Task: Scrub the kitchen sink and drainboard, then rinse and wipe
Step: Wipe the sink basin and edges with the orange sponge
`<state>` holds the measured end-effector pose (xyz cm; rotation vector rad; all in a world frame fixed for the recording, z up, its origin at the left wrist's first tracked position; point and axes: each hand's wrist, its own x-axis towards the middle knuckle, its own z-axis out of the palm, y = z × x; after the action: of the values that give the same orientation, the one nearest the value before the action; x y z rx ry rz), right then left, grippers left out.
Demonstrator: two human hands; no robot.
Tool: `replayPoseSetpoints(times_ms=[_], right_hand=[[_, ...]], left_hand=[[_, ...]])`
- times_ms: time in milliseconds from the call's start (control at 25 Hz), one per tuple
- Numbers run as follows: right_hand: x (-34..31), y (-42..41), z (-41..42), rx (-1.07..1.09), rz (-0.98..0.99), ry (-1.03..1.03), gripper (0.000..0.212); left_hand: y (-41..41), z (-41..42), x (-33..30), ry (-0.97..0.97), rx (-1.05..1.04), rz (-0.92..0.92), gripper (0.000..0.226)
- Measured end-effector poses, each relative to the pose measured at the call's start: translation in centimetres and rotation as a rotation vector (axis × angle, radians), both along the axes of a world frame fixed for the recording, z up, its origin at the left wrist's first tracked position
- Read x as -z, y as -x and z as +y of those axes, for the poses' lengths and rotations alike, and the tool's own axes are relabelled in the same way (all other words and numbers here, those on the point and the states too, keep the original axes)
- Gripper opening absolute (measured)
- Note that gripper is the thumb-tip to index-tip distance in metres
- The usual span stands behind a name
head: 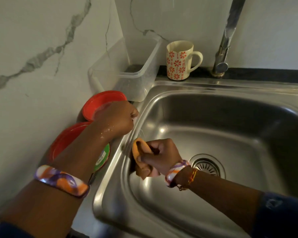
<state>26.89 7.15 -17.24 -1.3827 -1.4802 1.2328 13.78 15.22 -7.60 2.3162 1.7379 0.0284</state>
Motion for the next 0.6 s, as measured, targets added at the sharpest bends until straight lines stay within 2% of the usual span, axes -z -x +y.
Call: replayPoseSetpoints(times_ms=[40, 160, 280, 360, 400, 520, 600], right_hand=[[-0.2, 0.1, -0.8, -0.056, -0.056, -0.209, 0.015], [1.5, 0.4, -0.7, -0.159, -0.427, -0.841, 0.033], [2.2, 0.5, 2.3, -0.155, -0.556, -1.115, 0.035], [2.3, -0.3, 5.0, -0.178, -0.604, -1.137, 0.033], [2.2, -0.8, 6.4, -0.167, -0.634, -1.077, 0.03], [1.3, -3.1, 10.1, -0.136, -0.716, -0.606, 0.033], [0.8, -4.6, 11.7, -0.148, -0.803, -0.532, 0.041]], left_hand=[[0.1, -0.1, -0.1, -0.001, -0.018, 0.0, 0.035], [-0.3, -0.1, 0.2, 0.017, -0.024, 0.054, 0.036], [-1.4, -0.5, 0.4, -0.028, -0.026, 0.07, 0.02], [-2.2, -0.9, 0.0, -0.086, -0.044, 0.017, 0.016], [-2.6, -1.1, -0.3, -0.1, -0.046, -0.004, 0.018], [-3.4, -1.9, -0.5, -0.144, -0.001, -0.009, 0.03], [-3.6, -2.2, -0.2, -0.143, 0.042, 0.047, 0.023]])
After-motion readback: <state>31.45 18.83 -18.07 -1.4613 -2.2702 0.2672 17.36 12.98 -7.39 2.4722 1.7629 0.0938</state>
